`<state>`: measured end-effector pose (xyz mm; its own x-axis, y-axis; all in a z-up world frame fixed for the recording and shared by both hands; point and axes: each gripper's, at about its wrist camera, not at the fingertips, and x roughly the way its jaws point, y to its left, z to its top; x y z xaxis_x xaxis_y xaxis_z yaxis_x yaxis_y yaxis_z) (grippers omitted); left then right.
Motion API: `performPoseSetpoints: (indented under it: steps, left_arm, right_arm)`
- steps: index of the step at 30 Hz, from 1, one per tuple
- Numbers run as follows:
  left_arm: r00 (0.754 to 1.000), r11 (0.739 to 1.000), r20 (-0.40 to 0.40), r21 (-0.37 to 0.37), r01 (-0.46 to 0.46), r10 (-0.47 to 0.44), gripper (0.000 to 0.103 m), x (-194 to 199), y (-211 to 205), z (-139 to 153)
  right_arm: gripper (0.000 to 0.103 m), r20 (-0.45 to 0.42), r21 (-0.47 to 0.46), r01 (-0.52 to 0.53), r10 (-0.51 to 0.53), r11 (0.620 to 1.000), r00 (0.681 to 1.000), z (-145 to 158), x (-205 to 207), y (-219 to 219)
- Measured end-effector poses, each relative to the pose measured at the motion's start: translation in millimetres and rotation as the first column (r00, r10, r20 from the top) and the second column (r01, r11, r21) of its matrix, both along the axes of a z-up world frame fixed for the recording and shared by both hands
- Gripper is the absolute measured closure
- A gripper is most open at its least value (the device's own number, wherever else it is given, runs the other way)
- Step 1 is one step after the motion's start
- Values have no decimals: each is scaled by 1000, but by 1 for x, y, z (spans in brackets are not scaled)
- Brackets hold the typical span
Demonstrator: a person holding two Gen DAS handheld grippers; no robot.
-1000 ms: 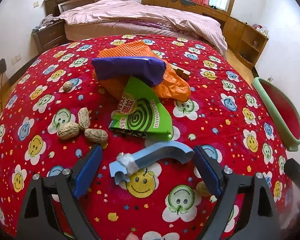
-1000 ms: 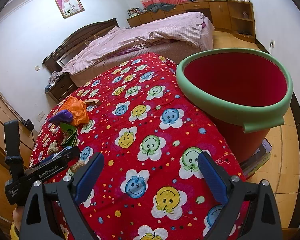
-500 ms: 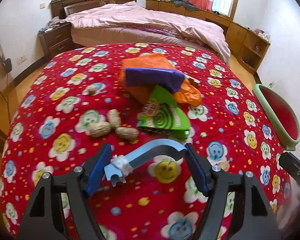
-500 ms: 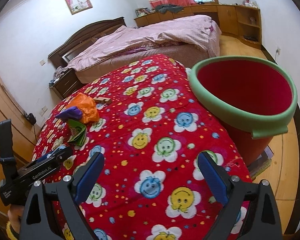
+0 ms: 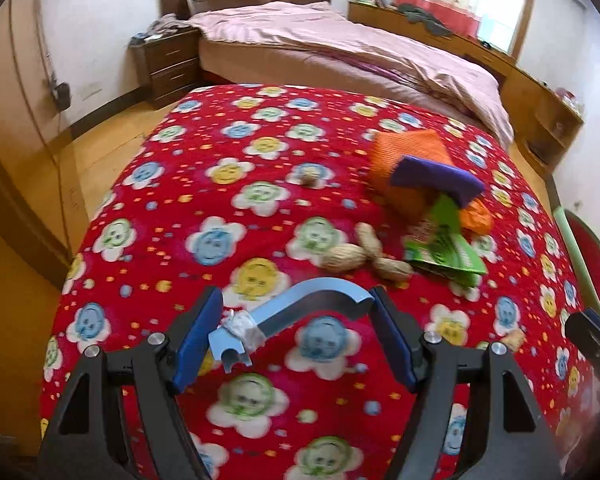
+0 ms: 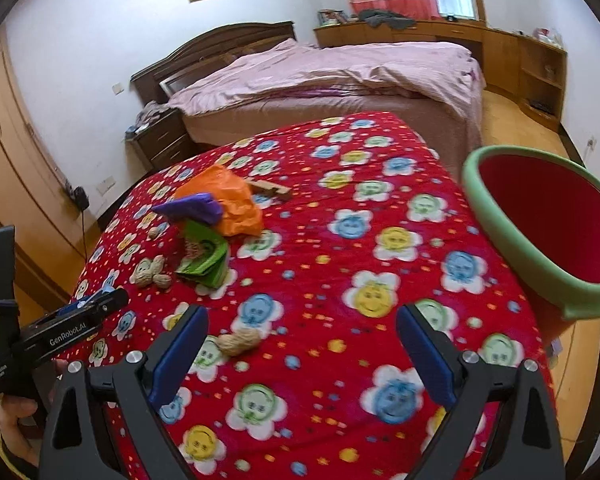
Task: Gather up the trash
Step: 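Grasp the green mosquito-coil box with the right tool while the left tool holds the clip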
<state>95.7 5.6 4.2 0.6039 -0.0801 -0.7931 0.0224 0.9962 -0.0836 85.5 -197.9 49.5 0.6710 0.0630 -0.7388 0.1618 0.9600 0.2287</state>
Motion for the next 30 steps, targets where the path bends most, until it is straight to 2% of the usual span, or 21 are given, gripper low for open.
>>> performPoseSetpoints:
  steps: [9,17,22,24,30]
  left_arm:
    - [998,998,1,-5,-61,61,28,8,31,-4]
    - [997,997,-14,-19,-77,77,28,13,43,-12]
    - [996,996,-21,-27,-82,82,28,16,47,-16]
    - [996,996,-24,-30,-85,84,28,17,49,-18]
    - [996,996,-31,-33,-85,84,28,19,50,-22]
  right_arm:
    - [7,-38,-50,-107,105,993,994,-10,41,44]
    - [7,-122,-115,-180,166,977,979,-37,82,73]
    - [6,-143,-137,-220,201,966,969,-47,96,88]
    - [6,-141,-165,-226,204,960,969,-49,101,95]
    - [5,-140,-174,-212,189,962,972,-51,114,100]
